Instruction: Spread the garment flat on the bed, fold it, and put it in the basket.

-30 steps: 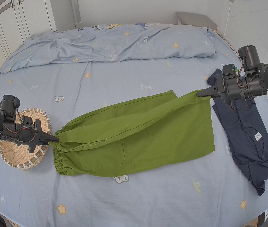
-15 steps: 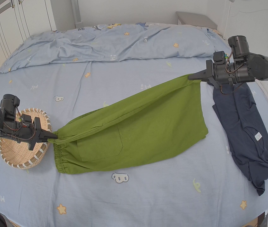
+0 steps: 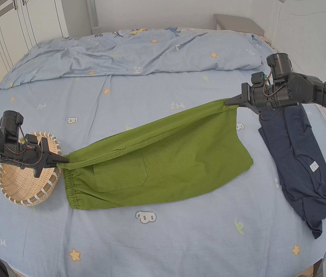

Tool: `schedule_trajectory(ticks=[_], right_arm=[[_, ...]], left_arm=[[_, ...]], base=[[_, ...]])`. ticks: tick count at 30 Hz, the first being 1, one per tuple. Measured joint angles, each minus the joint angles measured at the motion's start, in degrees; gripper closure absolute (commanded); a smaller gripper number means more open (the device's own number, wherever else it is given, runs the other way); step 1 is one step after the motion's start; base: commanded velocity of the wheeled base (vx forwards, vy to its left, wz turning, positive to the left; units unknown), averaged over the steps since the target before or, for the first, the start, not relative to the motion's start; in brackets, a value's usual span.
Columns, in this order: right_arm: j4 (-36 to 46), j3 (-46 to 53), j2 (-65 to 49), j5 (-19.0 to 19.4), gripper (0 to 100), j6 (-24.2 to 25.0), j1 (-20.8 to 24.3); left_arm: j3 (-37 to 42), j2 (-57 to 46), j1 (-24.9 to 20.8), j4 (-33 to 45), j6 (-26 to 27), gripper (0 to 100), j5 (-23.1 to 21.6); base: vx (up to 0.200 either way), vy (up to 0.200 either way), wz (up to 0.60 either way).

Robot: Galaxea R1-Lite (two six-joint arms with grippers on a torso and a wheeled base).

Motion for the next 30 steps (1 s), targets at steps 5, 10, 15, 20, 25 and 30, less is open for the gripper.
schedule_trajectory(ticks=[5, 10, 15, 20, 25, 30], right_arm=[[0.2, -0.1, 1.9, 0.1, 100, 0.2, -0.4], [-0.1, -0.1, 2.9, 0.2, 100, 0.2, -0.5], [-0.2, -0.1, 3.7, 0.0, 0, 0.3, -0.3], [0.1, -0.1, 4.5, 0.0, 0, 0.2, 0.1], [0.5, -0.1, 4.9, 0.1, 0, 0.2, 0.1], [0.6, -0.1, 5.0, 0.2, 0, 0.2, 0.0]], left_arm=[[-0.6, 0.5, -0.1, -0.2, 0.2, 100, 0.0], [-0.8, 0.6, -0.4, -0.9, 0.2, 100, 0.1], [-0.9, 0.7, -0.1, -0.9, 0.2, 0, 0.1], [-1.0, 1.1, -0.2, -1.0, 0.2, 0, 0.1], [-0.8, 1.0, -0.7, -0.9, 0.0, 0, 0.0], [0.0, -0.1, -2.5, -0.6, -0.5, 0, -0.1]], base=[[0.0, 0.0, 0.0], [0.0, 0.0, 0.0], [0.0, 0.0, 0.0], [0.0, 0.0, 0.0], [0.0, 0.0, 0.0], [0.0, 0.0, 0.0]])
